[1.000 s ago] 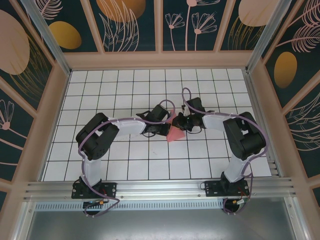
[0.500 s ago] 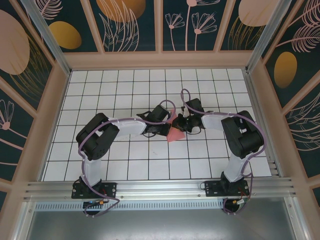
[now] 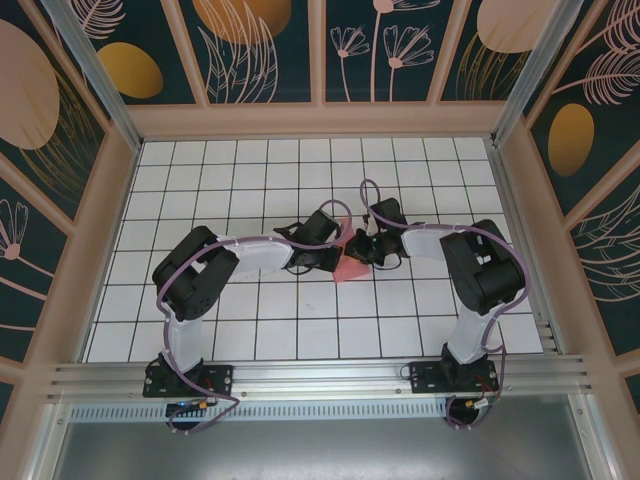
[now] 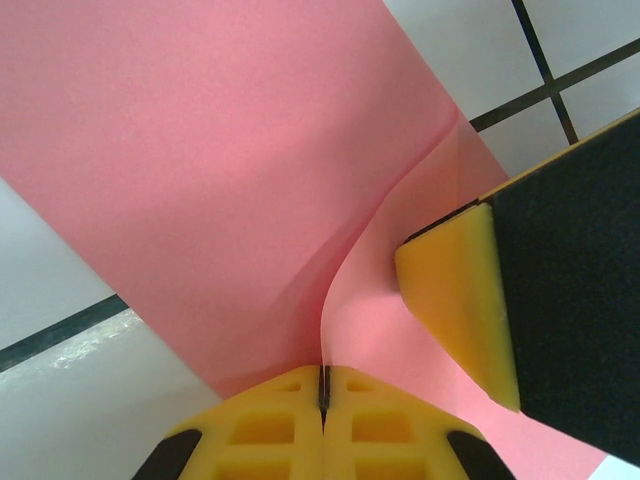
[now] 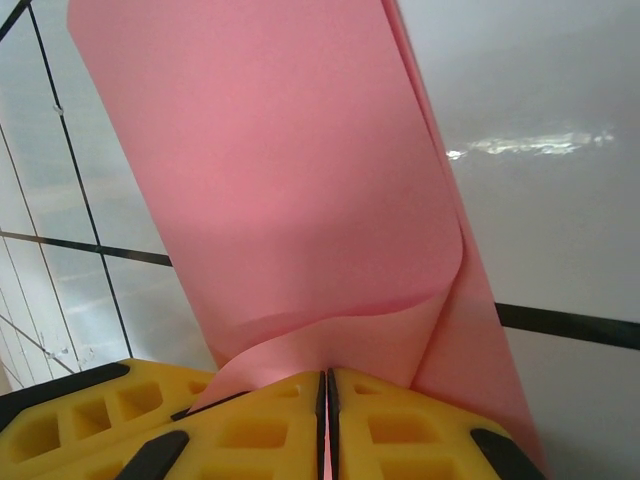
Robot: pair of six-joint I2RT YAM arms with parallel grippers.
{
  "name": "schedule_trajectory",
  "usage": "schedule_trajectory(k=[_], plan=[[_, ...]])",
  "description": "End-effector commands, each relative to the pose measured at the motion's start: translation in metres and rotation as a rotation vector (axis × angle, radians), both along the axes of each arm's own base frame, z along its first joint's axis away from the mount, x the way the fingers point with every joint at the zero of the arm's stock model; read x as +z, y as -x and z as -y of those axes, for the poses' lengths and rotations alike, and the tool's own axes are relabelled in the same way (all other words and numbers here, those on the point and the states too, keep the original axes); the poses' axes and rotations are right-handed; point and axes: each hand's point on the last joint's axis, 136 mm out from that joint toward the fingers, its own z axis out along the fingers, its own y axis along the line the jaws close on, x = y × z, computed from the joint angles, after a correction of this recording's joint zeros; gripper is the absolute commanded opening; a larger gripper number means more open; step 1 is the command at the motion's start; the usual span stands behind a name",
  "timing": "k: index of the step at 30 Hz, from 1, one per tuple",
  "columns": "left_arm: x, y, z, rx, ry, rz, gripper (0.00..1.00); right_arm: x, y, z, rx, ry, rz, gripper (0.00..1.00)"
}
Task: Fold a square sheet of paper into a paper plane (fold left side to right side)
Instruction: Fold the triangle a second time at the center of the table.
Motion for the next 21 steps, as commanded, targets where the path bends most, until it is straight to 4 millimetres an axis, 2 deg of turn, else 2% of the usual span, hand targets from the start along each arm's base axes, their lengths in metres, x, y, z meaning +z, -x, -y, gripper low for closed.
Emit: schedule_trajectory(k=[1, 7, 9, 14, 18, 21], plan=[[-0.032, 0.004, -0.028, 0.035, -0.134, -0.04, 0.02, -0.014, 0.006, 0.005, 0.011, 0.055, -0.032, 0.14], [-0.018, 0.0, -0.027, 0.039, -0.119, -0.016, 0.14, -0.025, 0.014, 0.01, 0.01, 0.084, -0.056, 0.14], [-0.008, -0.001, -0.026, 0.041, -0.108, -0.001, 0.19, -0.028, 0.016, 0.012, 0.01, 0.093, -0.064, 0.14], [0.033, -0.003, -0.024, 0.042, -0.049, 0.052, 0.34, -0.031, 0.018, 0.013, 0.014, 0.097, -0.072, 0.14], [0.054, 0.003, -0.025, 0.039, -0.009, 0.069, 0.39, -0.032, 0.017, 0.013, 0.018, 0.099, -0.074, 0.14], [0.066, 0.015, -0.019, -0.004, 0.058, 0.05, 0.4, -0.03, 0.016, 0.011, 0.02, 0.095, -0.068, 0.14]])
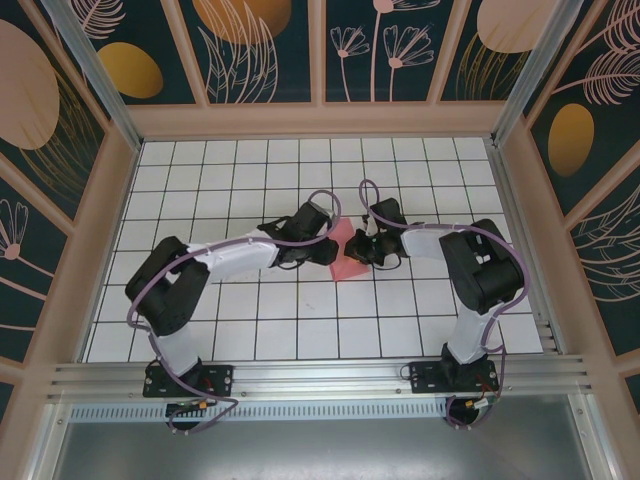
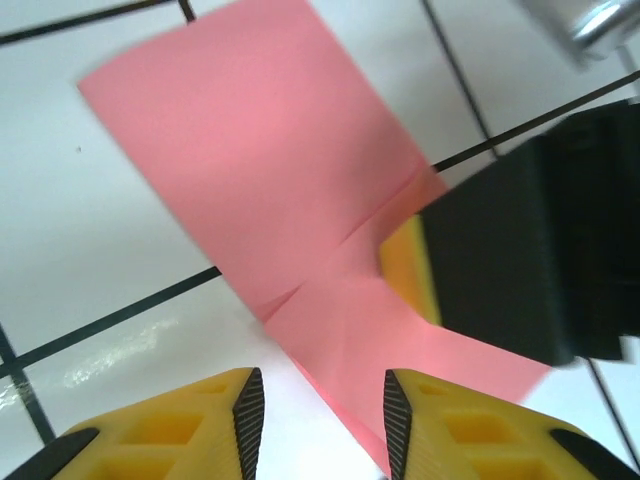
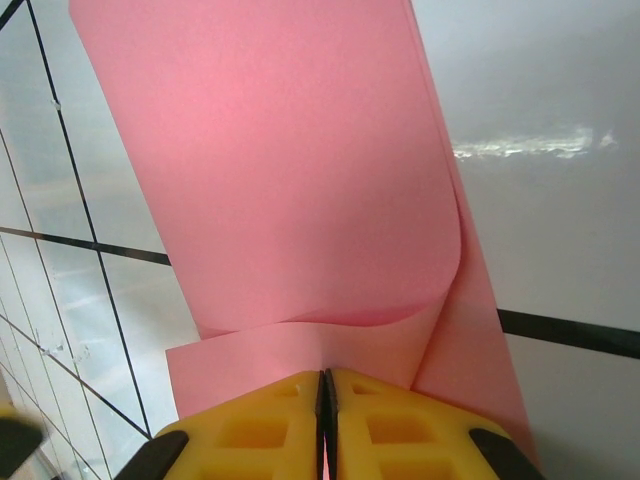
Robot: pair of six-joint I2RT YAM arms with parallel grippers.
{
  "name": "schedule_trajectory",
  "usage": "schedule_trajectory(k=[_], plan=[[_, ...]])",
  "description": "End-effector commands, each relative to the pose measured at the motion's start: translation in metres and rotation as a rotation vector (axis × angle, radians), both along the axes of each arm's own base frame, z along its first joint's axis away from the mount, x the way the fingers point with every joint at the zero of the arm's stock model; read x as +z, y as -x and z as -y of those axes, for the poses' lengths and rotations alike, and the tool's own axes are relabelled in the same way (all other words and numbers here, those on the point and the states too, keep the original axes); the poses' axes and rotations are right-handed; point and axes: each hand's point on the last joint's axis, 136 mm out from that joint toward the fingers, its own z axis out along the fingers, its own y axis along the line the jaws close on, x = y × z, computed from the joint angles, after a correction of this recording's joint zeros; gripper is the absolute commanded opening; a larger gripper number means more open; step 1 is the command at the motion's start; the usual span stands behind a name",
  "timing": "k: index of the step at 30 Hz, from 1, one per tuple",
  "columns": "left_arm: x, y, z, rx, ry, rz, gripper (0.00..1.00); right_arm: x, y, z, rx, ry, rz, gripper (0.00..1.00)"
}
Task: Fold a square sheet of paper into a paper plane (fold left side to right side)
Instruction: Fold the triangle a second time at the center of the table.
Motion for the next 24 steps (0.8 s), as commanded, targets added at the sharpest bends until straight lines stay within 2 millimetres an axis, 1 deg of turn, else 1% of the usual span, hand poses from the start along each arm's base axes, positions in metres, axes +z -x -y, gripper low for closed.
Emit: schedule_trajectory(k=[1, 2, 4, 7, 10, 11, 13, 19, 24], plan=[[0.008, 0.019, 0.003, -0.058, 0.061, -0.049, 0.41, -0.027, 0.015, 0.012, 0.006, 0.091, -0.072, 0.14], [0.017, 0.025, 0.009, -0.084, 0.11, -0.051, 0.41, -0.027, 0.015, 0.012, 0.007, 0.092, -0.071, 0.14], [0.026, 0.036, 0.02, -0.13, 0.186, -0.07, 0.41, -0.028, 0.015, 0.012, 0.006, 0.092, -0.073, 0.14], [0.028, 0.052, 0.035, -0.198, 0.262, -0.11, 0.41, -0.028, 0.015, 0.011, 0.006, 0.091, -0.073, 0.14], [0.016, 0.057, 0.043, -0.215, 0.277, -0.149, 0.41, -0.028, 0.015, 0.012, 0.007, 0.091, -0.076, 0.14], [0.007, 0.058, 0.044, -0.216, 0.268, -0.169, 0.41, -0.028, 0.014, 0.011, 0.007, 0.092, -0.073, 0.14], [-0.001, 0.058, 0.046, -0.217, 0.262, -0.183, 0.41, -0.027, 0.014, 0.011, 0.008, 0.093, -0.074, 0.14], [-0.016, 0.06, 0.052, -0.229, 0.266, -0.22, 0.41, -0.027, 0.014, 0.011, 0.01, 0.094, -0.074, 0.14], [-0.029, 0.06, 0.047, -0.218, 0.236, -0.232, 0.41, -0.027, 0.015, 0.011, 0.011, 0.094, -0.076, 0.14]])
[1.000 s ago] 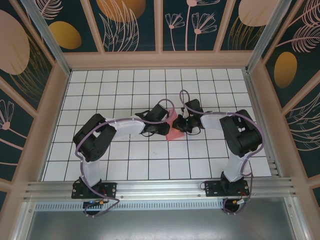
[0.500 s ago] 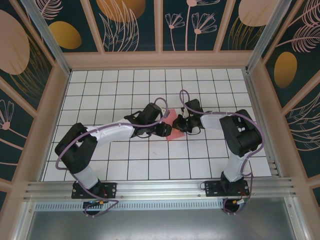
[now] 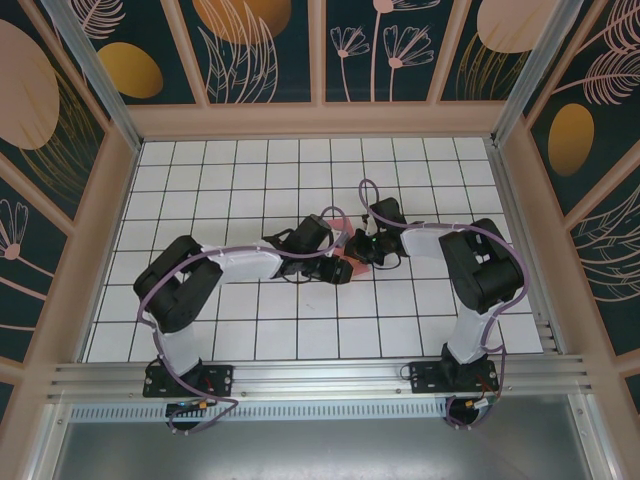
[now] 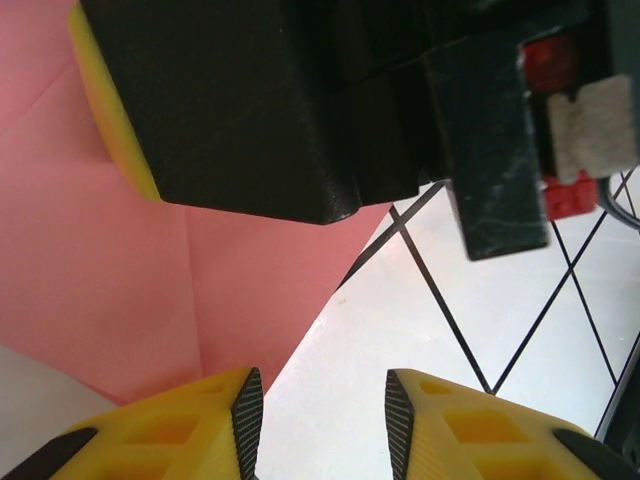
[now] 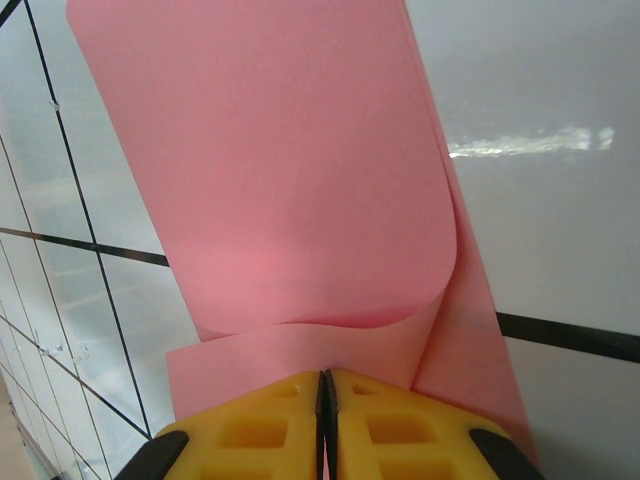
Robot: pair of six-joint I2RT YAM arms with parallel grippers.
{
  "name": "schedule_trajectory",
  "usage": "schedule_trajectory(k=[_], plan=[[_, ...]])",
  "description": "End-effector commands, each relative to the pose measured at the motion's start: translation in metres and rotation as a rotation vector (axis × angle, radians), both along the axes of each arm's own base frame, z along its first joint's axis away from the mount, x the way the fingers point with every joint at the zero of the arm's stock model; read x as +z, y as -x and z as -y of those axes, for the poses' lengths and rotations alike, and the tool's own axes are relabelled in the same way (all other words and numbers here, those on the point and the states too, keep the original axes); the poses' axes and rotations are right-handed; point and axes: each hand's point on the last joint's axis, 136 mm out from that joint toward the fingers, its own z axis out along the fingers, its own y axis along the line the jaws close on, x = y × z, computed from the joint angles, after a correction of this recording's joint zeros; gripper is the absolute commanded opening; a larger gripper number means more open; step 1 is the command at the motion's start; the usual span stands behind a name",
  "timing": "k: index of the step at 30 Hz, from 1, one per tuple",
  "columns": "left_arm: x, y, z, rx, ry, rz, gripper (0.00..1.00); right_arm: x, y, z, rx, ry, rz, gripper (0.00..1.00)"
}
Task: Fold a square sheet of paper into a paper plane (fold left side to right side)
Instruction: Fold the triangle a second time at the center of the table.
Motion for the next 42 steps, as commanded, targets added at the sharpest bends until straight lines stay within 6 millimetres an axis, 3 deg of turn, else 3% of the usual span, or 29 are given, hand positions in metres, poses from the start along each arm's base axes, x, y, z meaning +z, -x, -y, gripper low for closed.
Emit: schedule_trajectory(k=[1, 7, 19, 28, 33, 37, 42], plan=[[-0.008, 0.001, 0.001, -0.002, -0.003, -0.014, 0.41, -0.027, 0.015, 0.012, 0.008, 0.094, -0.072, 0.14], [-0.026, 0.004, -0.005, 0.006, -0.044, -0.035, 0.4, -0.028, 0.015, 0.013, 0.01, 0.101, -0.072, 0.14], [-0.042, 0.009, -0.012, 0.011, -0.075, -0.062, 0.4, -0.024, 0.012, 0.013, 0.014, 0.099, -0.057, 0.14], [-0.065, 0.025, -0.027, 0.021, -0.114, -0.116, 0.37, 0.035, -0.006, 0.008, 0.021, -0.002, 0.088, 0.1], [-0.065, 0.026, -0.029, 0.026, -0.113, -0.12, 0.33, 0.047, 0.012, 0.016, 0.016, -0.017, 0.1, 0.06], [-0.064, 0.027, -0.03, 0.031, -0.114, -0.118, 0.31, 0.04, 0.031, 0.01, 0.015, -0.058, 0.074, 0.04], [-0.064, 0.027, -0.032, 0.038, -0.119, -0.115, 0.3, 0.029, 0.04, -0.005, 0.038, -0.074, 0.048, 0.03]])
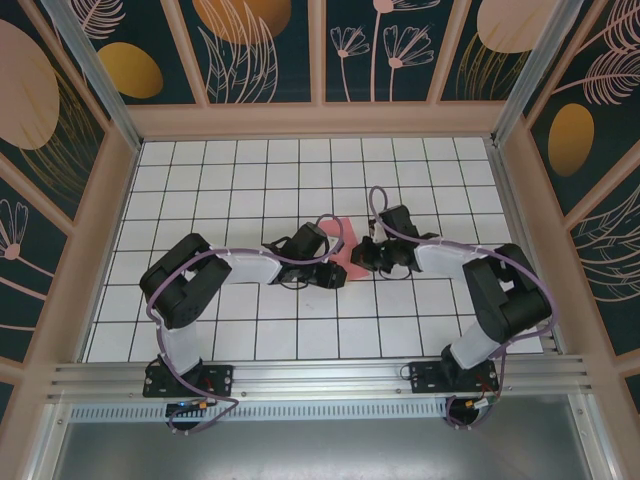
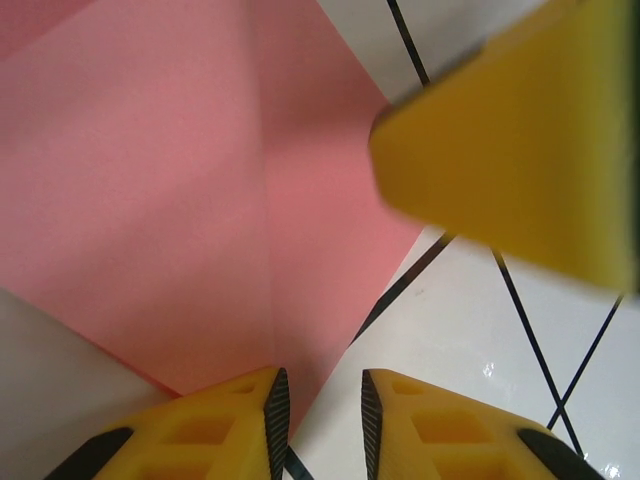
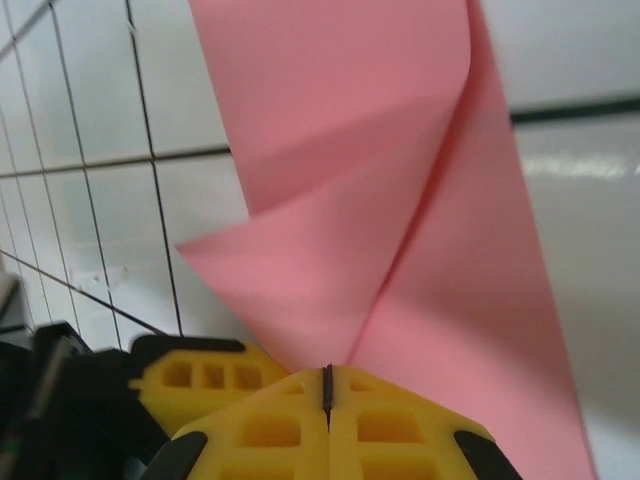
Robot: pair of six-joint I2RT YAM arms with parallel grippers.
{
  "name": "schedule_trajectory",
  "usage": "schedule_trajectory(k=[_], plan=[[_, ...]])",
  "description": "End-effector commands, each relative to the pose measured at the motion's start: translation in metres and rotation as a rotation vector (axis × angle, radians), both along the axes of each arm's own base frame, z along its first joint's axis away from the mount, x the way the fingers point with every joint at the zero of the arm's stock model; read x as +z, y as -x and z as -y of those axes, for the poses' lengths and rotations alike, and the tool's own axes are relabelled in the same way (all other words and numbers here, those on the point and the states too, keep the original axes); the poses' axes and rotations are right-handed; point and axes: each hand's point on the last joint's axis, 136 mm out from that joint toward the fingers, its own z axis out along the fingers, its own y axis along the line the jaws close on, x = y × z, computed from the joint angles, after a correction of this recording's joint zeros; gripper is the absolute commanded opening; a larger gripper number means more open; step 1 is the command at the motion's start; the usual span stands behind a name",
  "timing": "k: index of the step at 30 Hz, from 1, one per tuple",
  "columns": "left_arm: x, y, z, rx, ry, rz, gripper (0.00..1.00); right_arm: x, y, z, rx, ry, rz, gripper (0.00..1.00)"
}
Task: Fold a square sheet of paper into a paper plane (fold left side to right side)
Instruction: Fold the triangle a second time at the center of the table.
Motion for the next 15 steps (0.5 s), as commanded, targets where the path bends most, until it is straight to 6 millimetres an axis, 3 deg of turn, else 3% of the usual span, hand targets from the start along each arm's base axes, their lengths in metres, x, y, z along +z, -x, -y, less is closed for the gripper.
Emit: schedule_trajectory(k=[1, 7, 15], plan=[[-0.035, 0.025, -0.023, 0.01, -0.111, -0.105, 0.3, -0.001, 0.0, -0.016, 0.016, -0.043, 0.001, 0.03], [-0.035, 0.024, -0.025, 0.017, -0.121, -0.1, 0.29, -0.008, -0.007, -0.026, 0.033, -0.033, 0.002, 0.03], [-0.038, 0.024, -0.029, 0.023, -0.141, -0.101, 0.29, -0.021, -0.016, -0.024, 0.038, 0.038, -0.001, 0.04]])
